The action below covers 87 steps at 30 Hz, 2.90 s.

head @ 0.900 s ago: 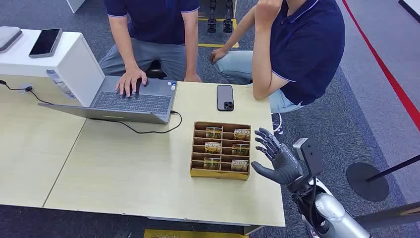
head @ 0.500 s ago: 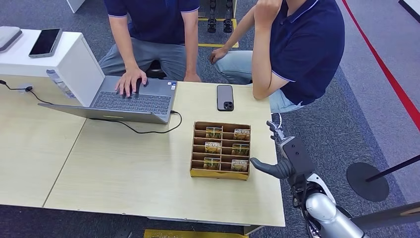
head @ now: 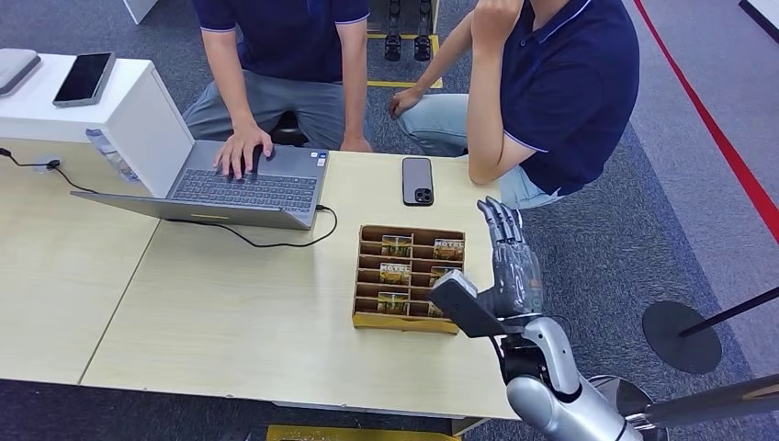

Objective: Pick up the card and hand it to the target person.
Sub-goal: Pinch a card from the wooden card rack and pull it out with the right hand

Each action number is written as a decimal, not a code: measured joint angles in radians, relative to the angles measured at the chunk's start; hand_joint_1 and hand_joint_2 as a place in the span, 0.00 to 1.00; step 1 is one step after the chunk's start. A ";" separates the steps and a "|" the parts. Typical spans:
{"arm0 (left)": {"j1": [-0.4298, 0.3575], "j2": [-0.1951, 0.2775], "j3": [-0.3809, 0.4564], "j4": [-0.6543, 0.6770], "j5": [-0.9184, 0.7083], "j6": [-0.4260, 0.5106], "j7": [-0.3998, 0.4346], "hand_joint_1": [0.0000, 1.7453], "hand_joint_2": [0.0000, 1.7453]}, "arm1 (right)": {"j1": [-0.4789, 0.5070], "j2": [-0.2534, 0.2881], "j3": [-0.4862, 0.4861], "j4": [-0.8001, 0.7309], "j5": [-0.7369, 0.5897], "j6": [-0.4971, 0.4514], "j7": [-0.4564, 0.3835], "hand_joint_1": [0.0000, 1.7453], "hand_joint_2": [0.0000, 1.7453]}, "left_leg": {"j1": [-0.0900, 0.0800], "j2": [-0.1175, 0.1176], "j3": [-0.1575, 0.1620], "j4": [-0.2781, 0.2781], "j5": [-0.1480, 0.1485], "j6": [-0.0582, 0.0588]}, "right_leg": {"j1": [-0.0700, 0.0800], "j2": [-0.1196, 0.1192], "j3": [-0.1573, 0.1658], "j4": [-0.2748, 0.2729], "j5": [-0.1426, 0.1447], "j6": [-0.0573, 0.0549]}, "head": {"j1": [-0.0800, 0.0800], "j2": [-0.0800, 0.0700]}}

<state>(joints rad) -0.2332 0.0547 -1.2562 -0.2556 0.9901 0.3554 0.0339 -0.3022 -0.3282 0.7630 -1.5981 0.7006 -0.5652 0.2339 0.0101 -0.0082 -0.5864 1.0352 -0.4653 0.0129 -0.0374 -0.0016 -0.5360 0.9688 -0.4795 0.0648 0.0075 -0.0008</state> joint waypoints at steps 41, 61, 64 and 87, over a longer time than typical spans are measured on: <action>-0.035 -0.023 -0.075 0.000 -0.059 -0.034 0.073 0.00 0.00 | -0.199 0.166 0.128 0.383 0.179 0.034 0.126 0.45 1.00 | 0.002 0.000 0.000 0.000 0.002 -0.003 | 0.003 0.000 -0.001 0.000 0.002 -0.003 | 0.000 0.000; -0.042 -0.023 -0.093 0.000 -0.074 -0.042 0.075 0.00 0.00 | -0.218 0.166 0.134 0.467 0.134 0.001 0.134 0.40 1.00 | 0.002 0.000 0.000 0.000 0.002 -0.003 | 0.003 0.000 -0.001 0.000 0.002 -0.003 | 0.000 0.000; -0.042 -0.023 -0.097 0.000 -0.075 -0.043 0.076 0.00 0.00 | -0.220 0.166 0.134 0.472 0.135 0.003 0.136 0.40 1.00 | 0.002 0.000 0.000 0.000 0.002 -0.003 | 0.003 0.000 -0.001 0.000 0.002 -0.003 | 0.000 0.000; -0.043 -0.023 -0.100 0.000 -0.075 -0.050 0.076 0.00 0.00 | -0.225 0.161 0.134 0.482 0.134 0.004 0.144 0.59 1.00 | 0.002 0.000 0.000 0.000 0.002 -0.003 | 0.003 0.000 -0.001 0.000 0.002 -0.003 | 0.000 0.000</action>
<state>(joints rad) -0.2763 0.0313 -1.3561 -0.2556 0.9155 0.3057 0.1095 -0.5271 -0.1672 0.8968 -1.1166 0.8345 -0.5613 0.3777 0.0126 -0.0079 -0.5864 1.0353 -0.4634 0.0097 -0.0348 -0.0013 -0.5371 0.9689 -0.4780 0.0614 0.0074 -0.0008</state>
